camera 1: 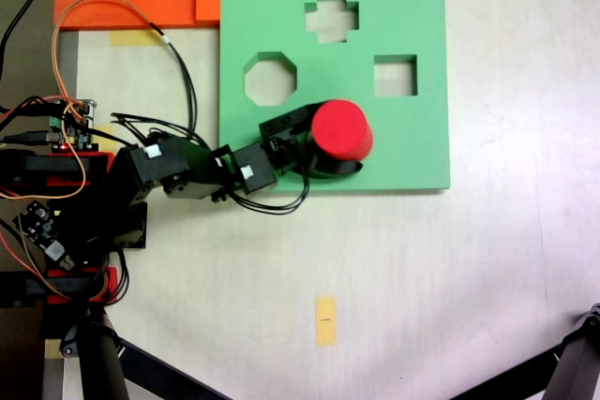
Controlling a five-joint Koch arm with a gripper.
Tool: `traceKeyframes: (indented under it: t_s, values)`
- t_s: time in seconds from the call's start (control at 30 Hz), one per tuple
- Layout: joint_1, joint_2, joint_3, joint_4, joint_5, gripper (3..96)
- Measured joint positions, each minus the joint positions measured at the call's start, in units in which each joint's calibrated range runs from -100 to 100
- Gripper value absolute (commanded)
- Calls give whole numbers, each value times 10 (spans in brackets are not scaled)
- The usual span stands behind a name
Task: Put the cylinder block into the corresponding hole
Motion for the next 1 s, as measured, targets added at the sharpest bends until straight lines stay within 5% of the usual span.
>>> traceKeyframes:
  t_s: [1.0]
  values:
    - [-4,-122,-121,13,1,453]
